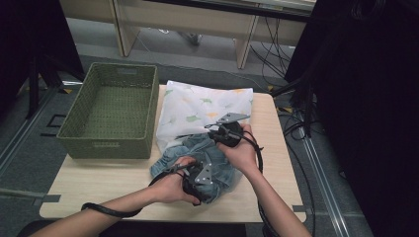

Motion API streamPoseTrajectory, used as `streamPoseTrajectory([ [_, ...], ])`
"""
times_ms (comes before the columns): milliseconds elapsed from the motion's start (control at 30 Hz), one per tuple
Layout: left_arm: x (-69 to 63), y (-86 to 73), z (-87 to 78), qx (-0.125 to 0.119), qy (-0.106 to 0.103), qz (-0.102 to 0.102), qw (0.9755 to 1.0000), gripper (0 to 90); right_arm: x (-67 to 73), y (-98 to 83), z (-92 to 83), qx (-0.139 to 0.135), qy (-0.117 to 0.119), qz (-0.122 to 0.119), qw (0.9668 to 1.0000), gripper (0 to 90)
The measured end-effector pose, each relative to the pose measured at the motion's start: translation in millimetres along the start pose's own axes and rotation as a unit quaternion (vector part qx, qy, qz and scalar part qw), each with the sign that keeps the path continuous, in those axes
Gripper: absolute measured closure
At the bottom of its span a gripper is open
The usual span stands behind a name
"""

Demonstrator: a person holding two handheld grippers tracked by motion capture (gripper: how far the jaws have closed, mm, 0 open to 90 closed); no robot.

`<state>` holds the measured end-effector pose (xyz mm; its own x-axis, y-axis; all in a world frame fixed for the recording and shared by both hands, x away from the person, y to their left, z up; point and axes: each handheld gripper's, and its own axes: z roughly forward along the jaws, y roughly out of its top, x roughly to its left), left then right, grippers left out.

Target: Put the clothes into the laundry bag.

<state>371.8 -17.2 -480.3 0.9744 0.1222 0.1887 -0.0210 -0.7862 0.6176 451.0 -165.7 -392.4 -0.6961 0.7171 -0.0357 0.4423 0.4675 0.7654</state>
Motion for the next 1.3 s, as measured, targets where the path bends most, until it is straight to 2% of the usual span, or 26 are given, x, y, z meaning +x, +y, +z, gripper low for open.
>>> streamPoseTrajectory([
  [100, -0.6, -2.4, 6.2, 0.008, 0.002, 0.009, 0.9999, 15.8, -0.2, -0.1, 0.9, 0.002, 0.003, -0.002, 1.0000, 89.4],
  [133, 1.1, -2.5, 6.7, 0.015, 0.004, 0.017, 0.9997, 16.2, 2.3, -0.3, 0.3, 0.007, 0.001, 0.012, 0.9999, 89.4],
  [200, 1.8, -2.8, 10.0, 0.013, 0.011, 0.015, 0.9997, 20.6, 3.7, -0.2, 0.5, 0.008, 0.002, 0.012, 0.9999, 89.4],
  [233, 2.8, -2.8, 11.2, 0.013, 0.015, 0.017, 0.9997, 24.5, 3.6, -0.1, 1.0, 0.007, 0.003, 0.004, 1.0000, 89.4],
  [333, 4.8, -3.7, 14.4, -0.001, 0.022, 0.000, 0.9997, 35.7, 4.2, -0.3, 0.7, 0.008, 0.003, 0.002, 1.0000, 89.5],
  [367, 7.4, -3.7, 13.5, 0.009, 0.018, 0.016, 0.9997, 40.7, 4.0, -0.4, 0.6, 0.007, 0.005, 0.001, 1.0000, 89.5],
  [400, 9.3, -4.0, 13.3, 0.007, 0.016, 0.015, 0.9997, 44.1, 3.8, -0.4, 0.5, 0.007, 0.006, 0.001, 1.0000, 89.5],
  [567, 18.4, -5.5, 7.0, -0.017, 0.013, -0.026, 0.9994, 67.3, 4.8, 0.2, -0.7, 0.008, 0.009, -0.003, 0.9999, 89.7],
  [667, 21.1, -4.2, -3.4, -0.028, 0.020, -0.042, 0.9985, 74.4, 6.6, 1.4, -3.1, 0.007, 0.010, 0.003, 0.9999, 89.7],
  [700, 21.8, -3.5, -8.2, -0.032, 0.025, -0.047, 0.9981, 75.3, 6.1, 2.0, -3.8, 0.004, 0.010, -0.003, 0.9999, 89.7],
  [733, 22.5, -2.7, -13.1, -0.039, 0.030, -0.056, 0.9972, 75.9, 6.2, 2.8, -4.9, 0.003, 0.011, -0.007, 0.9999, 89.7],
  [767, 24.1, -1.9, -20.3, -0.047, 0.038, -0.066, 0.9960, 76.4, 8.2, 3.2, -6.8, 0.005, 0.010, 0.006, 0.9999, 89.7],
  [833, 27.2, -0.4, -31.5, -0.062, 0.052, -0.078, 0.9936, 77.6, 7.4, 5.2, -8.5, -0.002, 0.011, -0.009, 0.9999, 89.7],
  [933, 33.3, 2.2, -51.5, -0.088, 0.073, -0.099, 0.9885, 78.2, 9.7, 8.8, -12.9, -0.007, 0.012, -0.009, 0.9999, 89.7],
  [1067, 40.5, 6.9, -79.3, -0.111, 0.113, -0.115, 0.9807, 78.5, 12.7, 15.3, -19.8, -0.020, 0.016, -0.011, 0.9996, 89.8],
  [1100, 41.9, 8.4, -85.2, -0.113, 0.122, -0.116, 0.9792, 78.6, 15.1, 16.6, -22.1, -0.020, 0.016, -0.002, 0.9997, 89.8],
  [1133, 42.8, 10.1, -90.2, -0.116, 0.130, -0.117, 0.9776, 78.6, 14.7, 18.3, -23.3, -0.027, 0.019, -0.013, 0.9994, 89.8],
  [1233, 43.0, 15.8, -102.6, -0.119, 0.148, -0.114, 0.9753, 78.5, 19.0, 22.5, -29.9, -0.037, 0.020, -0.009, 0.9991, 89.9],
  [1300, 42.4, 18.5, -105.3, -0.115, 0.153, -0.112, 0.9751, 78.5, 19.2, 25.2, -33.1, -0.047, 0.019, -0.020, 0.9985, 89.9],
])
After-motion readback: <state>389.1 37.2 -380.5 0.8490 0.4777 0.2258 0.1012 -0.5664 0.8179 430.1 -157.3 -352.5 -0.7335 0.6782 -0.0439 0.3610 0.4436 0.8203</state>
